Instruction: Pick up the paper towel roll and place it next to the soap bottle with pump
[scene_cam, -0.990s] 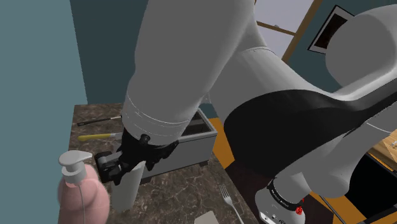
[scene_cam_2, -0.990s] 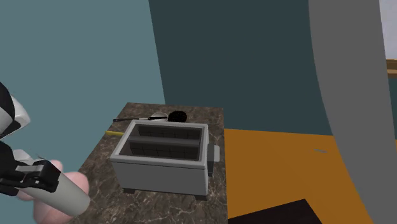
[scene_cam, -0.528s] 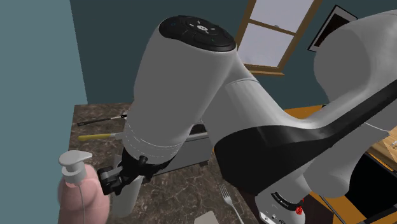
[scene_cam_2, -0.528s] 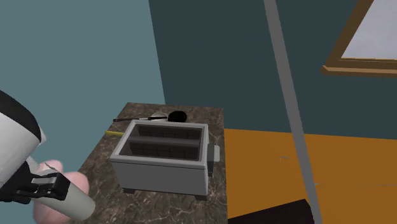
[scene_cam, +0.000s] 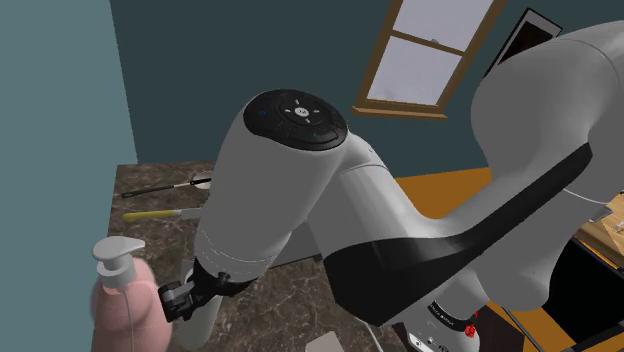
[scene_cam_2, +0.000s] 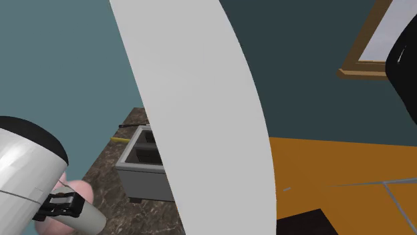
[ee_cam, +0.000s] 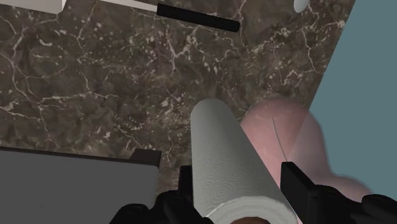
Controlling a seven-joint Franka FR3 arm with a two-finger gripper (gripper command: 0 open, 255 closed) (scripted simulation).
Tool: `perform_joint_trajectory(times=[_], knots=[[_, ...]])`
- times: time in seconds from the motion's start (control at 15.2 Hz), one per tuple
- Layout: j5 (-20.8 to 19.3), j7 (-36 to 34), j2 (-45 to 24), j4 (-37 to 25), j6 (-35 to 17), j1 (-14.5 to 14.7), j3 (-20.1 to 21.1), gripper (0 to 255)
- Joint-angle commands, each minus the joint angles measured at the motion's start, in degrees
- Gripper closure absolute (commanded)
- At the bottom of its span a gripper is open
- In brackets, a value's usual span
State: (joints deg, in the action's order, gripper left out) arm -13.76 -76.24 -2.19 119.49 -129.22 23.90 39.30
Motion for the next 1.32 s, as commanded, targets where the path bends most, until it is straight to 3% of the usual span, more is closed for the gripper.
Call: perform_joint_trajectory(times=[0.0, 0.53, 0.59, 0.92, 1.25], knots=[[-0.97, -0.88, -0.83, 0.64, -1.2, 0.12, 0.01, 255], [-0.97, -0.88, -0.83, 0.64, -1.2, 0.13, 0.0, 255], [-0.97, -0.88, -0.84, 0.64, -1.2, 0.13, 0.0, 0], [-0.97, -0.88, -0.84, 0.64, -1.2, 0.13, 0.0, 0], [3.93, 2.42, 4.13, -1.97, 4.82, 0.1, 0.29, 0]])
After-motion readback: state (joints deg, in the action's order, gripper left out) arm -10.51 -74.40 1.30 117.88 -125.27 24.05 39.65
